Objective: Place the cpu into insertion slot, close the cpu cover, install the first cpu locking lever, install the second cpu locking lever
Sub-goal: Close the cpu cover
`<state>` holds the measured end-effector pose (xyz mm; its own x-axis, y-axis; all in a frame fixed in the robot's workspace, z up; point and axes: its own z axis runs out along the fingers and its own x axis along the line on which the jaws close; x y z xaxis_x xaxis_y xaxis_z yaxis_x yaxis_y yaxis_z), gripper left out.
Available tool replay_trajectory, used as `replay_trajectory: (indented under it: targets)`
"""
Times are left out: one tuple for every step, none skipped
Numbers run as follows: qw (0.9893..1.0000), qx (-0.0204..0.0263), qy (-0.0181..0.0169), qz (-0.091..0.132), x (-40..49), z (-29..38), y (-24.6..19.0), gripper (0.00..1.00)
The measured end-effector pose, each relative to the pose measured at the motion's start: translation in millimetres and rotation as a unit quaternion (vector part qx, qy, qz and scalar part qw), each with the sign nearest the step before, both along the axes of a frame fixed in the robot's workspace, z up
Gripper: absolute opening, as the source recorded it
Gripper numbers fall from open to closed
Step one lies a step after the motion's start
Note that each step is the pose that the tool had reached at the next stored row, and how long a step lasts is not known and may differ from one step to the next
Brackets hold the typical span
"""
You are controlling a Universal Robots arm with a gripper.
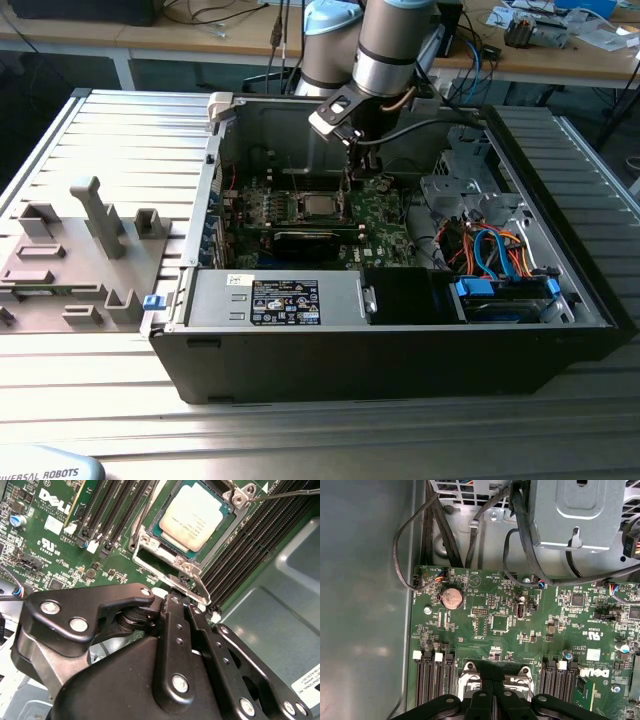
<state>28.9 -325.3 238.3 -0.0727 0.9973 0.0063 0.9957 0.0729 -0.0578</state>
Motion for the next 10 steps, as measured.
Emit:
replay_trajectory:
  targets:
    - [1.0, 0.0, 0.0, 0.0, -0.9, 0.0, 0.0, 0.11]
    - [1.0, 0.0, 0.0, 0.0, -1.9, -0.1, 0.0, 0.11]
    - [1.0, 0.0, 0.0, 0.0, -3.0, -0.1, 0.0, 0.11]
    - [1.0, 0.0, 0.0, 0.0, -3.7, -0.1, 0.0, 0.11]
    - [1.0, 0.0, 0.0, 0.0, -4.2, -0.1, 0.0, 0.11]
    - [1.0, 0.0, 0.0, 0.0, -4.9, -0.1, 0.0, 0.11]
    - [1.0, 0.0, 0.0, 0.0, -5.3, -0.1, 0.0, 0.11]
    - [1.0, 0.0, 0.0, 0.0, -5.8, -0.1, 0.0, 0.11]
    - [1.0, 0.0, 0.0, 0.0, -6.1, -0.2, 0.0, 0.11]
    - [1.0, 0.0, 0.0, 0.0, -6.5, -0.2, 0.0, 0.11]
